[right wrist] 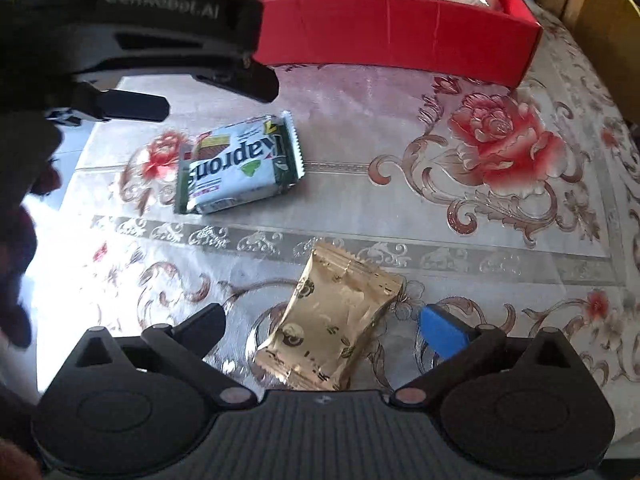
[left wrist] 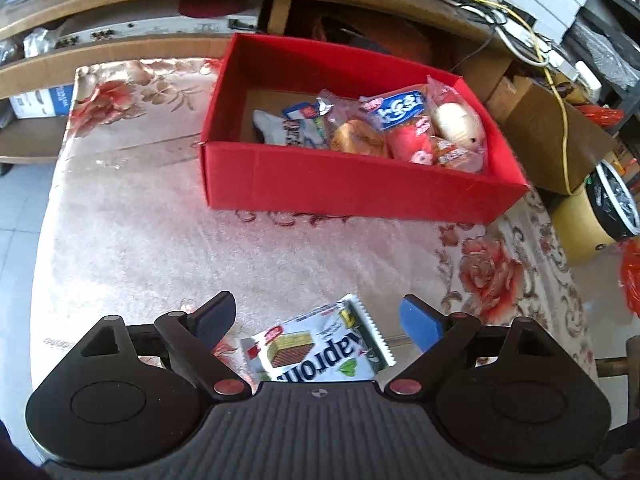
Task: Organize snacks
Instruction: 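Reach the left tool over the Kaprons packet while the right tool reaches the gold packet, then grasp the Kaprons wafer packet with the left tool while the right tool grasps the gold packet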
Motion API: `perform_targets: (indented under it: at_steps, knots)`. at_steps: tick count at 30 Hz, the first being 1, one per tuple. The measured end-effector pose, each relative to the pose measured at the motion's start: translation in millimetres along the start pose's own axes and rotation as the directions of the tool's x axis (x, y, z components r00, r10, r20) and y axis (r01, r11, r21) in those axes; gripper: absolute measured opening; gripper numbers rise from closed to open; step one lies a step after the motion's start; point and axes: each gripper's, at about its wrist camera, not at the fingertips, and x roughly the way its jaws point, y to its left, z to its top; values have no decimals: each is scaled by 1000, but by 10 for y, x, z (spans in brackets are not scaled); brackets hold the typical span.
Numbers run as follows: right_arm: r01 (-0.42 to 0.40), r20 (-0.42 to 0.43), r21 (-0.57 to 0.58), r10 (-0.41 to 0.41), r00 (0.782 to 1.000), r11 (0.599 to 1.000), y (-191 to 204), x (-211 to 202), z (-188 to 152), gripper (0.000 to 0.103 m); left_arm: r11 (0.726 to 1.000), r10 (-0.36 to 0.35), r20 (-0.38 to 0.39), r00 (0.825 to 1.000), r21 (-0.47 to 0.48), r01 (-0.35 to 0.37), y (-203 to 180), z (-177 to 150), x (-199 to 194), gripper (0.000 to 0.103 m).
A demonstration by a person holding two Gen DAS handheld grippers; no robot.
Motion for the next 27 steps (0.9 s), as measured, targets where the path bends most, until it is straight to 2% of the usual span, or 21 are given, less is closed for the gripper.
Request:
perform_targets:
  at_steps: [5, 10, 13, 15, 17, 18, 19, 20, 22, 27]
  knots:
    - [94, -49, -60, -97, 994, 994, 180, 116, 109, 103, 1000, -15, 12, 1000, -18, 15, 30, 22, -29, 93]
    - [106, 7, 33, -106, 994, 994, 139, 151, 189, 103, 998, -32, 26, 999, -47, 33, 110, 33, -76, 93]
    - [110, 5, 3, -110, 994, 994, 167, 156, 179, 101, 998, -36, 32, 999, -54, 38, 167, 32, -100, 93]
    - [102, 3, 2, -102, 995, 995, 165, 103, 95, 91, 997, -46, 35, 998, -62, 48, 195, 34, -117, 93]
    - [100, -5, -20, -100, 995, 995, 169, 27, 3, 70, 997, -50, 39, 998, -65, 52, 202, 41, -130, 94]
    - [84, -16, -16, -85, 996, 996, 162, -9, -29, 63, 996, -54, 41, 998, -64, 56, 198, 41, -138, 94]
    - [84, -21, -27, -85, 996, 996, 164, -42, -56, 51, 996, -60, 43, 997, -59, 62, 188, 40, -145, 94]
    - [86, -25, -46, -87, 996, 995, 161, -61, -72, 45, 996, -64, 43, 997, -52, 67, 175, 36, -147, 94]
    - [82, -33, -51, -84, 996, 995, 104, -102, -77, 40, 998, -66, 37, 997, -24, 66, 138, 12, -145, 94]
    - [129, -33, -59, -131, 991, 990, -187, -197, -89, 39, 997, -53, 6, 999, 57, 52, 73, -78, -92, 94]
